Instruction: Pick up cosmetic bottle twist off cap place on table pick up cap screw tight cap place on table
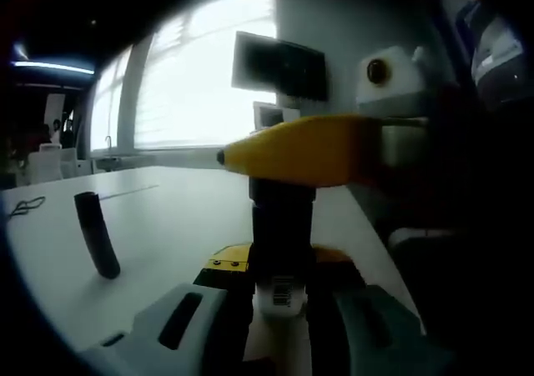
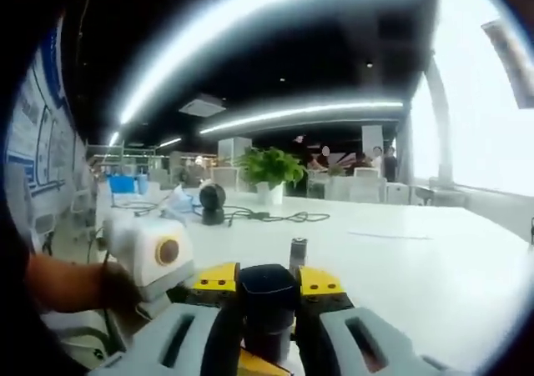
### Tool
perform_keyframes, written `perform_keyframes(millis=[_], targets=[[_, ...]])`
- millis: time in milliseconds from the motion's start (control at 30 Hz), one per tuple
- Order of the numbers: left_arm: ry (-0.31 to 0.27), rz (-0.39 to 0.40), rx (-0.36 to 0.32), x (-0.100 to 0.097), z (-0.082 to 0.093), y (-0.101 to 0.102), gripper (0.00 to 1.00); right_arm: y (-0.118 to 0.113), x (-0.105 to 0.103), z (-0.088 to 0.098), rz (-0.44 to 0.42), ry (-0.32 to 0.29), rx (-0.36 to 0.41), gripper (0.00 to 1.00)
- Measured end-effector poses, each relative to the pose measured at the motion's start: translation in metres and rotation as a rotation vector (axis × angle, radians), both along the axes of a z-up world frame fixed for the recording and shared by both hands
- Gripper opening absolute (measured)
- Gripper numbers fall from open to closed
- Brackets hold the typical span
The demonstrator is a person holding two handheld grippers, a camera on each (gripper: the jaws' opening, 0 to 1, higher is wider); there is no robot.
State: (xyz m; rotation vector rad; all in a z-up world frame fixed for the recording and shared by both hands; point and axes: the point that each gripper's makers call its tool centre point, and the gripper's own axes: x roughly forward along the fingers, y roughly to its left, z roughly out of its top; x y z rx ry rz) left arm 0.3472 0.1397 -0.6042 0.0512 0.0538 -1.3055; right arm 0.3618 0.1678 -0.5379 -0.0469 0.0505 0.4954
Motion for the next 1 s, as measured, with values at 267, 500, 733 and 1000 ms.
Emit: perform_keyframes(millis=[267,500,733,1000], targets=[[0.001,-0.002,-0.001,-0.0005,-0.0001,0.0005,0.14,-0.0014,-0.0011,0.0008,-0.09,-0.026,-0.005,0.18],[-0.005,-0.006,0.002,-0.0038,0.0005,-0.0008,0.14,-0.0056,-0.0019,0.0014,-0.151,-0.045,0.014,0.18],[0.001,-0.004,0.001,-0.003,0.0012,-0.002,0.14,-0.0076,-0.001,0.0013,-0.165,-0.048,0.04,0.18],[0.002,-0.003,0.001,-0.0035,0.0016,-0.0022,0.14,-0.0081,-0.001,0.0015,-0.172,-0.059,0.03,0.18]])
